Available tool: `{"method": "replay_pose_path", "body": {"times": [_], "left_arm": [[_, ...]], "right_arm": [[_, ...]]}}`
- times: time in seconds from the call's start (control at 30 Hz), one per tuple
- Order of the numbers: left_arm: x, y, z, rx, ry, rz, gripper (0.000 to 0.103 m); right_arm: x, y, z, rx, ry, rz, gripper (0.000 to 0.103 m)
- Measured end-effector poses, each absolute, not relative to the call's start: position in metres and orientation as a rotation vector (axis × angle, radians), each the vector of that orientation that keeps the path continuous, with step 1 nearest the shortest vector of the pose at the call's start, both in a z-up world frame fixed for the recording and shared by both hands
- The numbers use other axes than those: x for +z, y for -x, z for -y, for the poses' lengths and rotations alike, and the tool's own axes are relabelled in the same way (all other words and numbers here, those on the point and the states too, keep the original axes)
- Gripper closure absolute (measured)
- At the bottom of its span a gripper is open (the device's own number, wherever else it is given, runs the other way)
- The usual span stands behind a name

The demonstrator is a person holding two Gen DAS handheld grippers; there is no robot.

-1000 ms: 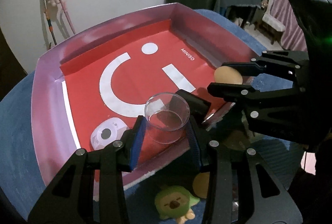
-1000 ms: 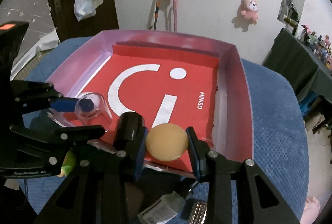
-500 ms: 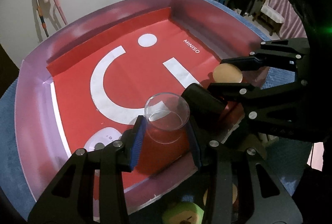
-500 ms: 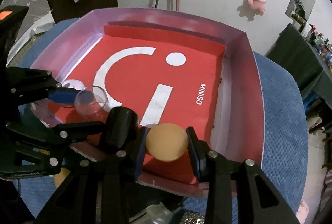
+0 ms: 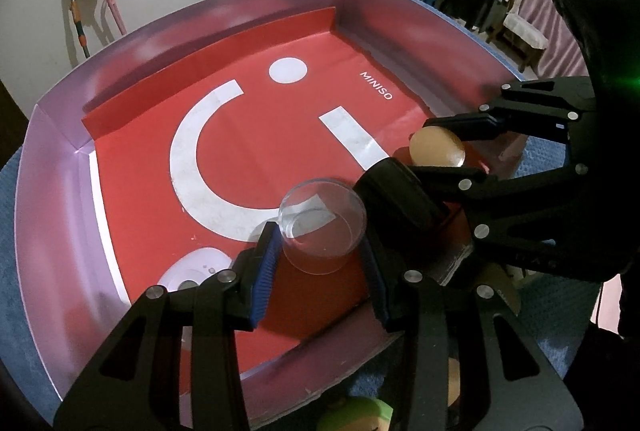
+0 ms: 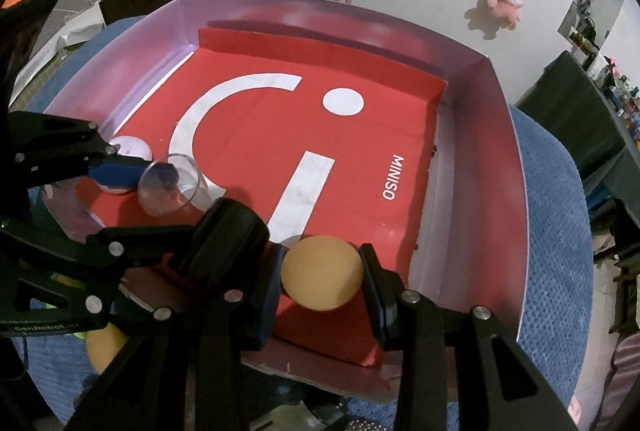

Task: Organize rigid objects
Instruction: 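Carry the cup and sponge into the red box and lower them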

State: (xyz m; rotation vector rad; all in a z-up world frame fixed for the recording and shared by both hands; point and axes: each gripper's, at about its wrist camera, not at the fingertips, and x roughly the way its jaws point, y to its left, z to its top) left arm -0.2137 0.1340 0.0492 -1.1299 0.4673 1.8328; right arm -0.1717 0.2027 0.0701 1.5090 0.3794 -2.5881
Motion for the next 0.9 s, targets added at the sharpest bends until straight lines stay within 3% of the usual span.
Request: {"method": "replay_pose_path", "body": {"times": [0.27,0.73,0.9], "left_arm": [[0.0505,0.2141,-0.1339,1.828,1.136,-0.46,0.064],[0.0553,0.2129,-0.1297,1.839,1.122,-0.448,0.053],[0.0569,0.2129,-0.129,1.843,1.117,-0.451,0.053]], "right_arm": [[0.0703,0.1727,-0.2029,-2.58,-1.508,-0.393,0.063],[0.0702,0.1739,-0.2035,-2.575,-1.504,-0.401,0.062],[0.0711,0.1739,-0.2027,-2.576,-1.496,-0.413,0.058]]}}
